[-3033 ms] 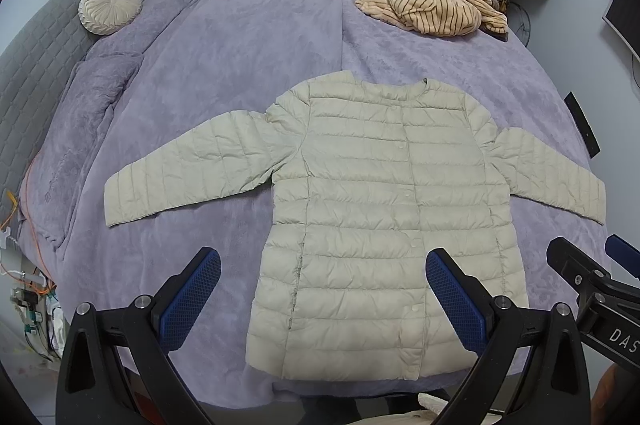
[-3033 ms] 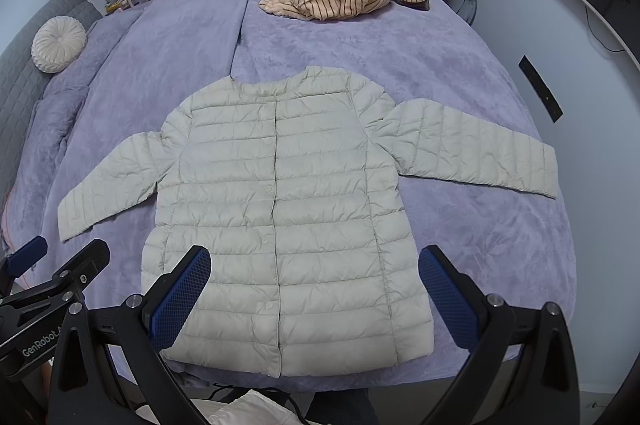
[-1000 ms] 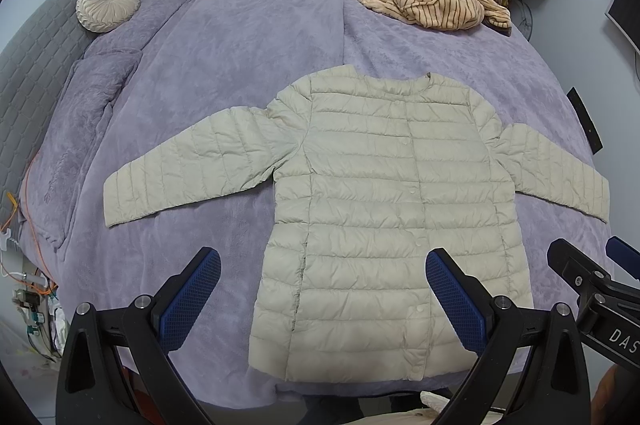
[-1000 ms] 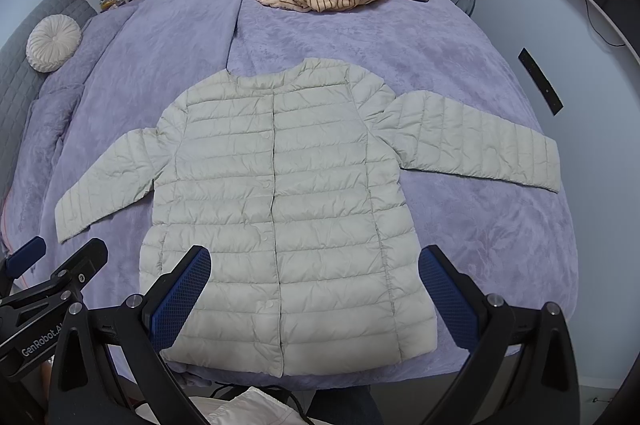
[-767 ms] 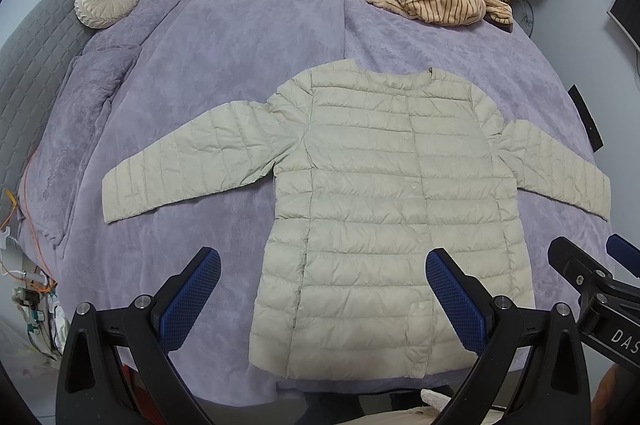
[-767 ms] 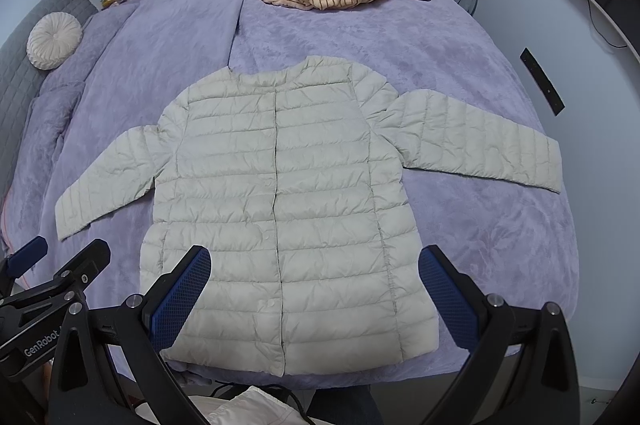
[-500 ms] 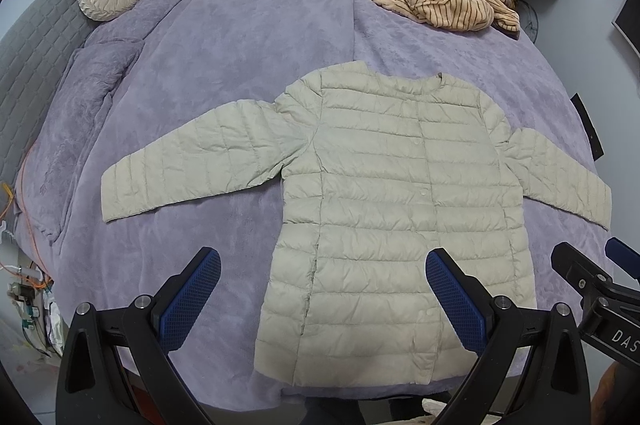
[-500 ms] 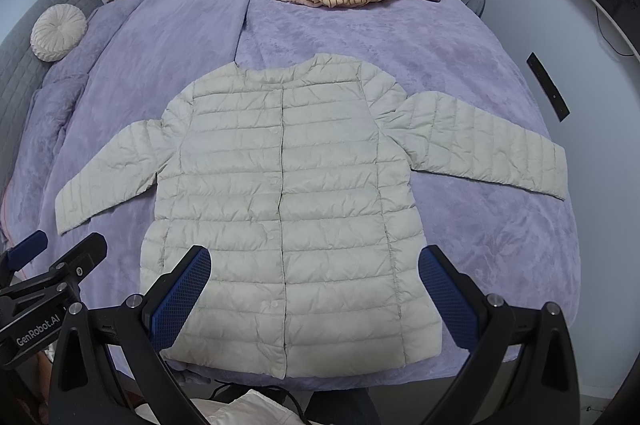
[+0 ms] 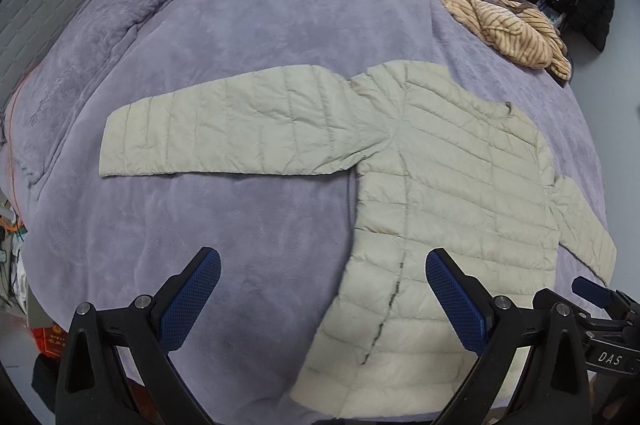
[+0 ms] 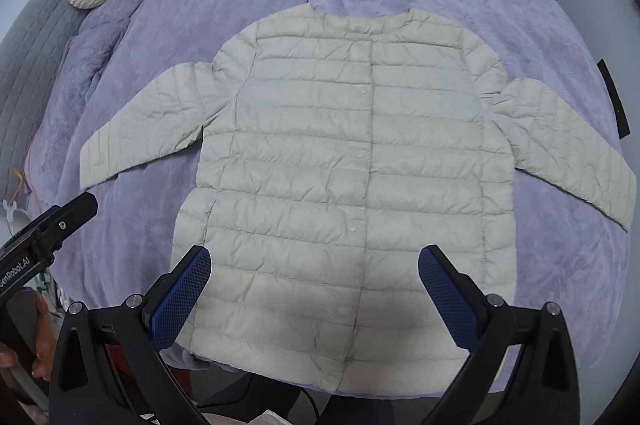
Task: Fold large clothes
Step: 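Grasp the cuff of the sleeve nearest the left tool with the left tool, then fold the held sleeve across the jacket body with the left tool, release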
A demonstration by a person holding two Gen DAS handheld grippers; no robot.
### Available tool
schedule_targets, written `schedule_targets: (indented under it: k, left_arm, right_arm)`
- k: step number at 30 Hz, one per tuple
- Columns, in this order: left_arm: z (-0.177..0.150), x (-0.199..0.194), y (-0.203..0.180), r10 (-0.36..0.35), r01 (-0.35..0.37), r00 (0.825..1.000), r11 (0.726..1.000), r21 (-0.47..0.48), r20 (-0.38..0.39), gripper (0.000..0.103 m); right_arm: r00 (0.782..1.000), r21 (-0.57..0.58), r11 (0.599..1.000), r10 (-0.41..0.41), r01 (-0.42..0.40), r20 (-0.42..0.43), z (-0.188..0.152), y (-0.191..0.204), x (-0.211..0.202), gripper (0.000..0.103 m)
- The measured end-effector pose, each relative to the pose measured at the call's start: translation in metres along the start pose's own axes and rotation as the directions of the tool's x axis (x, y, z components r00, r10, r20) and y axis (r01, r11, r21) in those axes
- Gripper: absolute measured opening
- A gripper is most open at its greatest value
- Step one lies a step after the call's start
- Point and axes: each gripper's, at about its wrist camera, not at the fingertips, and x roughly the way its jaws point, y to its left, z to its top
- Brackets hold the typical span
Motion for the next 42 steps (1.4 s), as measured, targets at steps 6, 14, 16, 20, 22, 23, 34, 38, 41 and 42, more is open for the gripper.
schedule_targets:
  k: [6,14,16,20,22,23,34,38,41,42]
  left_arm:
    - [0.009,0.047,0.055,-0.008,0.006,1.0,0.994,-0.109,-0.011,0.103]
    - [0.034,0.109,0.136,-0.068,0.075,0.997,0.953,-0.295,0.036,0.103]
    - [0.04,0.127,0.16,-0.115,0.126,0.992,0.923,-0.362,0.053,0.103]
    - [0.046,0.163,0.203,-0.19,0.209,0.978,0.847,-0.488,0.09,0.103]
    - [0.047,0.178,0.217,-0.208,0.23,0.973,0.816,-0.531,0.101,0.103]
    - [0.047,0.184,0.222,-0.215,0.239,0.971,0.804,-0.545,0.108,0.103]
    - [0.089,0.198,0.222,-0.14,0.251,0.962,0.794,-0.554,0.236,0.042]
    - [0.101,0.184,0.221,-0.185,0.313,0.94,0.803,-0.507,0.288,0.008]
    - [0.112,0.152,0.205,-0.189,0.331,0.917,0.852,-0.407,0.35,0.006]
    - [0.116,0.141,0.198,-0.2,0.342,0.907,0.864,-0.371,0.371,0.006]
  right_arm:
    - [0.998,-0.045,0.999,-0.002,-0.001,-0.063,0.019,0.028,0.05,0.103]
    - [0.997,-0.075,0.996,0.04,-0.045,-0.059,0.056,0.064,0.11,0.065]
    - [0.997,-0.089,0.994,0.052,-0.057,-0.06,0.066,0.075,0.125,0.062]
    - [0.995,-0.116,0.989,0.089,-0.093,-0.035,0.089,0.096,0.151,0.062]
    - [0.996,-0.139,0.986,0.091,-0.091,-0.011,0.101,0.106,0.164,0.062]
    - [0.996,-0.143,0.985,0.095,-0.094,-0.006,0.106,0.109,0.172,0.062]
    - [0.997,-0.136,0.988,0.073,-0.075,-0.02,0.115,0.113,0.215,0.065]
    - [0.997,-0.142,0.987,0.077,-0.078,-0.017,0.116,0.115,0.217,0.066]
    - [0.997,-0.139,0.987,0.082,-0.083,-0.011,0.115,0.114,0.217,0.066]
    - [0.997,-0.137,0.987,0.083,-0.083,-0.01,0.115,0.114,0.217,0.066]
